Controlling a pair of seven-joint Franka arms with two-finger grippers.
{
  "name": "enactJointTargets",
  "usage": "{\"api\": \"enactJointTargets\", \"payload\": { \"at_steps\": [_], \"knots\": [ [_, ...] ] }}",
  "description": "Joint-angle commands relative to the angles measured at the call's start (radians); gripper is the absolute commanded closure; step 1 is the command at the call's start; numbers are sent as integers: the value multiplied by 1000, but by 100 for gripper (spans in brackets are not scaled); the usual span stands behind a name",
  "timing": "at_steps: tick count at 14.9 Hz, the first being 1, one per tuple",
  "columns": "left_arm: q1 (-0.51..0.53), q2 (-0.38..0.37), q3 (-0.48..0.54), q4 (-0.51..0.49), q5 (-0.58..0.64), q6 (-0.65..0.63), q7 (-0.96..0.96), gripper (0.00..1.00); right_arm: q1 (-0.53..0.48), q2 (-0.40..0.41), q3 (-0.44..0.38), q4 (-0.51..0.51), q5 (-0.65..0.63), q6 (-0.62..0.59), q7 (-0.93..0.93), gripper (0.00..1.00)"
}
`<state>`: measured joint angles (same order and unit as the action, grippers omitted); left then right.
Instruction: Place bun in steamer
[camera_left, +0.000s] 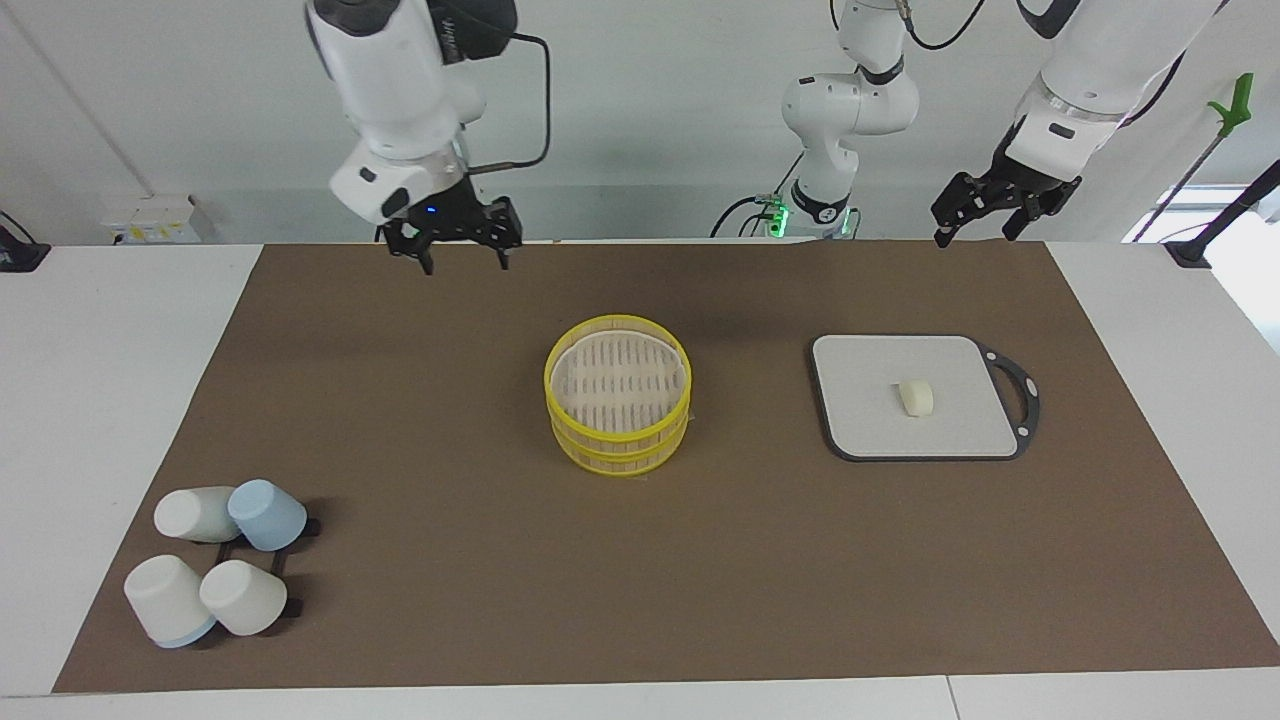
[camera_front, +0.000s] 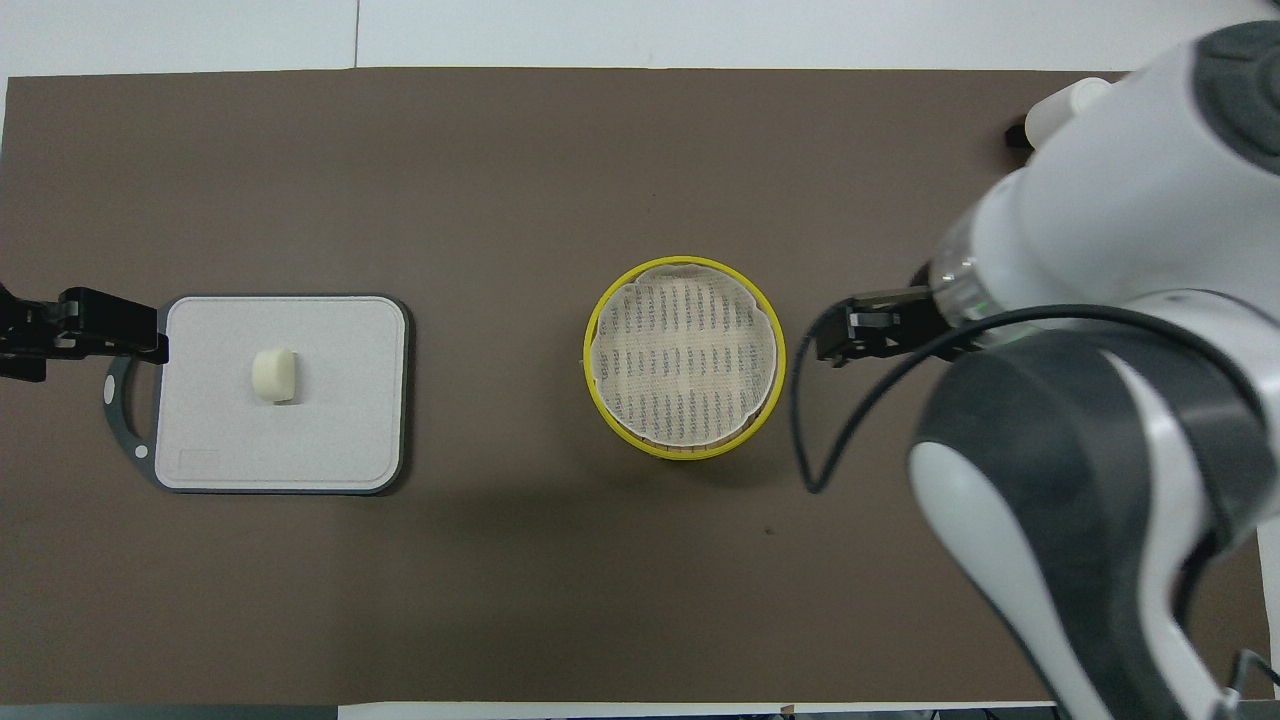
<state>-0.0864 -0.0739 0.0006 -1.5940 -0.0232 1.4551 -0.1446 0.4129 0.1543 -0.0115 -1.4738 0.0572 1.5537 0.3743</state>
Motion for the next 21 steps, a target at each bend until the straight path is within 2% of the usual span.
{"api": "enactJointTargets", "payload": {
  "at_steps": [1, 3, 5, 7, 9, 11, 13, 16, 21],
  "knots": [
    [-4, -35, 3, -55, -1, -3, -9, 0, 43, 302, -4, 353, 10, -11, 98, 0],
    [-1, -81, 4, -159, -1, 71, -1, 0, 93, 370, -8, 398, 12, 44, 139, 0],
    [0, -166, 6, -352, 0, 254, 5, 0, 205, 456, -27, 452, -8, 65, 222, 0],
    [23, -178, 4, -464, 0, 359, 34, 0, 279, 514, -61, 460, -17, 146, 296, 0],
    [57, -143, 4, -521, 0, 445, 94, 0, 311, 522, -55, 440, -31, 180, 305, 0],
    [77, -91, 4, -578, 0, 523, 155, 0, 330, 512, -53, 376, -28, 267, 304, 0],
    [86, -18, 4, -621, 0, 653, 168, 0, 317, 487, -53, 307, -23, 295, 295, 0],
    [79, 104, 3, -647, 0, 824, 166, 0, 322, 469, -53, 254, -23, 316, 295, 0],
    [76, 166, 2, -695, 0, 945, 207, 0, 333, 415, -53, 120, -20, 410, 301, 1]
  ]
}}
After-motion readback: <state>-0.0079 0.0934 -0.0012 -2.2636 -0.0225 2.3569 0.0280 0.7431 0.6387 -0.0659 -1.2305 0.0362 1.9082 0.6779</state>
